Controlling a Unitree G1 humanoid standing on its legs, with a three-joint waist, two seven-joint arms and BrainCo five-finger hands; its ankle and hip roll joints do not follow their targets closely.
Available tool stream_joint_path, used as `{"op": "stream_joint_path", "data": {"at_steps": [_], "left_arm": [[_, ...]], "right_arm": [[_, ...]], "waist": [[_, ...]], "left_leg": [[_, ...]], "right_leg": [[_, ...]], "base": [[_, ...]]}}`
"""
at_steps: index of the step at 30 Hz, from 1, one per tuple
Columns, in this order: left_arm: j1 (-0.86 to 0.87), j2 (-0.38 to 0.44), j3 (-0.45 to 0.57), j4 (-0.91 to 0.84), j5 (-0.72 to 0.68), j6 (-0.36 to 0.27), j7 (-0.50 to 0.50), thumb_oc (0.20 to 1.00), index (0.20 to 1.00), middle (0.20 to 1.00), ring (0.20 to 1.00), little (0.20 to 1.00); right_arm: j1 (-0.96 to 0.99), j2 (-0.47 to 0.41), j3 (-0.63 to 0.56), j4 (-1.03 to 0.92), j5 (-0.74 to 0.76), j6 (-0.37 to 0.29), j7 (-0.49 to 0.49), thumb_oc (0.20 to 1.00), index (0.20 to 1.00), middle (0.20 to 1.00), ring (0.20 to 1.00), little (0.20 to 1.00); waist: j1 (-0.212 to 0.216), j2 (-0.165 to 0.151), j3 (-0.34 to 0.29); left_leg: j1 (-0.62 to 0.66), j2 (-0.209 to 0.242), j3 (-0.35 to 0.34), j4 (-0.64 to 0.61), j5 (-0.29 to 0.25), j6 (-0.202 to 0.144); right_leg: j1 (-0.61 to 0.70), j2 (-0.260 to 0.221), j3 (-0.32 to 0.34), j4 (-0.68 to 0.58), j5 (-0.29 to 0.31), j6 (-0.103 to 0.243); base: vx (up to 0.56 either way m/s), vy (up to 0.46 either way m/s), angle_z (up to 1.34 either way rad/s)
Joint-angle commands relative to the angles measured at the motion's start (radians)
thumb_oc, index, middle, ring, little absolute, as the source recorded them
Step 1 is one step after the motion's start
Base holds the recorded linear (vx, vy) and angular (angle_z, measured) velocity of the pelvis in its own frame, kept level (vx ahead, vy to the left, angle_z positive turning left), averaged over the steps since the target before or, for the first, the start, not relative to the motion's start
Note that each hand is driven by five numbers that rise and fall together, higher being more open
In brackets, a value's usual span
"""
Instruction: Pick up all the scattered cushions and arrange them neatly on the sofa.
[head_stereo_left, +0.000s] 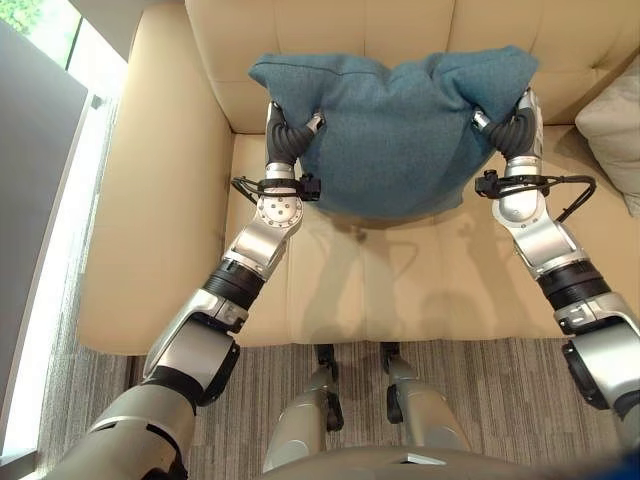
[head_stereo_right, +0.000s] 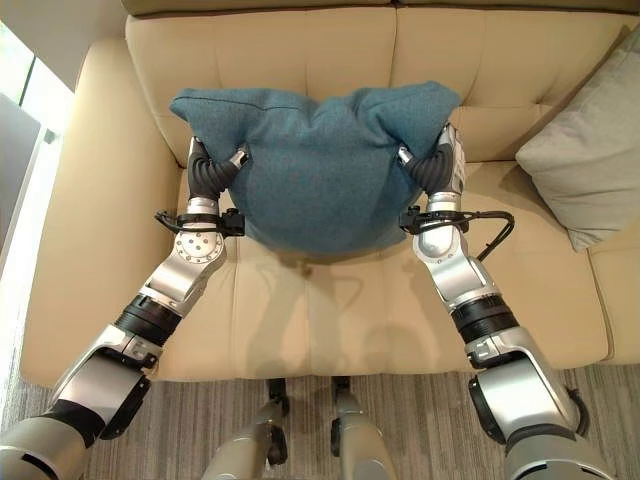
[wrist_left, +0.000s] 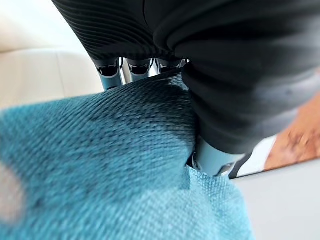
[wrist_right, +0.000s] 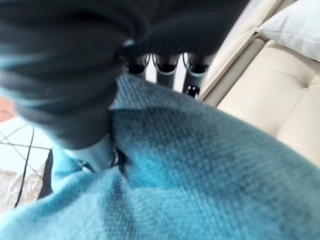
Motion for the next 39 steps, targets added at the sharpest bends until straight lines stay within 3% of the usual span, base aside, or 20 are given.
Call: {"op": "stream_joint_path", "data": {"at_steps": [1, 15, 16, 17, 18, 19, 26, 30, 33, 34, 35, 37, 39], "left_arm": [[-0.147, 0.006, -0.062, -0.029, 0.044, -0.123, 0.021, 0.2, 0.2, 0.2, 0.2, 0.2], [-0.327, 0.06, -0.126, 0.187, 0.007, -0.104, -0.007, 0.2, 0.2, 0.2, 0.2, 0.2], [-0.342, 0.063, -0.134, 0.212, 0.005, -0.097, -0.016, 0.821, 0.821, 0.821, 0.821, 0.821], [-0.373, 0.064, -0.152, 0.271, -0.004, -0.088, -0.034, 1.0, 1.0, 1.0, 1.0, 1.0], [-0.395, 0.066, -0.157, 0.293, -0.013, -0.089, -0.033, 1.0, 1.0, 1.0, 1.0, 1.0], [-0.411, 0.068, -0.162, 0.316, -0.022, -0.088, -0.034, 1.0, 1.0, 1.0, 1.0, 1.0], [-0.532, 0.166, -0.165, 0.547, -0.086, -0.052, -0.067, 1.0, 1.0, 1.0, 1.0, 1.0], [-0.492, 0.313, -0.14, 0.575, -0.078, -0.046, -0.105, 1.0, 1.0, 1.0, 1.0, 1.0], [-0.38, 0.37, -0.089, 0.459, -0.055, -0.051, -0.105, 1.0, 1.0, 1.0, 1.0, 1.0], [-0.235, 0.404, -0.018, 0.298, -0.016, -0.06, -0.109, 1.0, 1.0, 1.0, 1.0, 1.0], [-0.077, 0.391, 0.053, 0.17, 0.008, -0.065, -0.117, 1.0, 1.0, 1.0, 1.0, 1.0], [0.082, 0.356, 0.128, 0.06, 0.019, -0.067, -0.137, 1.0, 1.0, 1.0, 1.0, 1.0], [0.36, 0.264, 0.221, -0.087, 0.032, -0.059, -0.202, 1.0, 1.0, 1.0, 1.0, 1.0]], "right_arm": [[-0.125, -0.009, 0.015, -0.047, 0.007, -0.072, -0.026, 0.2, 0.2, 0.2, 0.2, 0.2], [-0.334, -0.072, 0.156, 0.161, 0.034, -0.041, 0.012, 0.2, 0.2, 0.2, 0.2, 0.2], [-0.345, -0.076, 0.165, 0.192, 0.036, -0.035, 0.013, 0.2, 0.2, 0.2, 0.2, 0.2], [-0.378, -0.086, 0.214, 0.263, 0.031, -0.013, 0.033, 0.438, 0.438, 0.438, 0.438, 0.438], [-0.403, -0.09, 0.242, 0.296, 0.022, -0.005, 0.036, 0.871, 0.871, 0.871, 0.871, 0.871], [-0.428, -0.095, 0.271, 0.329, 0.012, 0.009, 0.04, 1.0, 1.0, 1.0, 1.0, 1.0], [-0.552, -0.15, 0.357, 0.555, 0.041, 0.078, 0.066, 1.0, 1.0, 1.0, 1.0, 1.0], [-0.474, -0.262, 0.318, 0.6, 0.09, 0.079, 0.103, 1.0, 1.0, 1.0, 1.0, 1.0], [-0.311, -0.302, 0.176, 0.494, 0.155, 0.059, 0.101, 1.0, 1.0, 1.0, 1.0, 1.0], [-0.123, -0.314, 0.046, 0.359, 0.143, 0.046, 0.104, 1.0, 1.0, 1.0, 1.0, 1.0], [0.082, -0.291, -0.085, 0.236, 0.118, 0.033, 0.11, 1.0, 1.0, 1.0, 1.0, 1.0], [0.255, -0.251, -0.187, 0.15, 0.092, 0.02, 0.128, 1.0, 1.0, 1.0, 1.0, 1.0], [0.519, -0.135, -0.296, 0.053, 0.029, 0.016, 0.172, 1.0, 1.0, 1.0, 1.0, 1.0]], "waist": [[0.01, -0.034, -0.077], [0.03, -0.022, -0.003], [0.029, -0.02, 0.0], [0.029, -0.022, 0.007], [0.029, -0.022, 0.012], [0.03, -0.023, 0.015], [0.035, -0.023, 0.016], [0.03, -0.026, -0.007], [0.024, -0.029, -0.021], [0.017, -0.032, -0.029], [0.01, -0.04, -0.043], [0.002, -0.045, -0.054], [-0.002, -0.053, -0.064]], "left_leg": [[-0.011, 0.022, -0.016, 0.006, -0.04, -0.098], [-0.12, 0.019, -0.027, 0.006, -0.01, -0.115], [-0.132, 0.017, -0.03, 0.006, -0.007, -0.115], [-0.144, 0.017, -0.031, 0.006, -0.001, -0.118], [-0.146, 0.017, -0.031, 0.006, 0.0, -0.118], [-0.147, 0.017, -0.031, 0.006, 0.001, -0.119], [-0.12, 0.012, -0.037, 0.006, 0.001, -0.12], [-0.084, 0.012, -0.037, 0.006, -0.01, -0.122], [-0.069, 0.013, -0.038, 0.006, -0.015, -0.119], [-0.045, 0.017, -0.037, 0.006, -0.029, -0.118], [-0.021, 0.018, -0.033, 0.006, -0.036, -0.114], [0.006, 0.022, -0.03, 0.006, -0.046, -0.109], [0.063, 0.025, -0.024, 0.006, -0.063, -0.103]], "right_leg": [[0.024, -0.031, 0.033, 0.011, -0.098, 0.12], [-0.085, -0.027, 0.027, 0.016, -0.077, 0.125], [-0.096, -0.026, 0.026, 0.016, -0.075, 0.125], [-0.106, -0.025, 0.025, 0.015, -0.071, 0.126], [-0.109, -0.024, 0.026, 0.015, -0.069, 0.127], [-0.112, -0.024, 0.025, 0.015, -0.067, 0.127], [-0.086, -0.023, 0.025, 0.011, -0.063, 0.128], [-0.049, -0.028, 0.018, 0.006, -0.065, 0.13], [-0.031, -0.033, 0.015, 0.005, -0.066, 0.131], [-0.009, -0.034, 0.011, 0.005, -0.076, 0.132], [0.015, -0.035, 0.01, 0.005, -0.082, 0.13], [0.04, -0.037, 0.008, 0.005, -0.09, 0.128], [0.096, -0.037, 0.004, 0.005, -0.105, 0.125]], "base": [[0.0, 0.0, 0.0], [-0.02, -0.037, 0.03], [-0.05, -0.038, 0.03], [-0.05, -0.024, 0.07], [-0.05, -0.02, 0.07], [-0.04, -0.02, 0.04], [-0.01, -0.003, 0.0], [0.03, 0.015, 0.05], [0.04, 0.023, 0.15], [0.08, 0.029, 0.12], [0.1, 0.031, 0.11], [0.06, 0.029, -0.04], [0.07, 0.029, -0.17]]}}
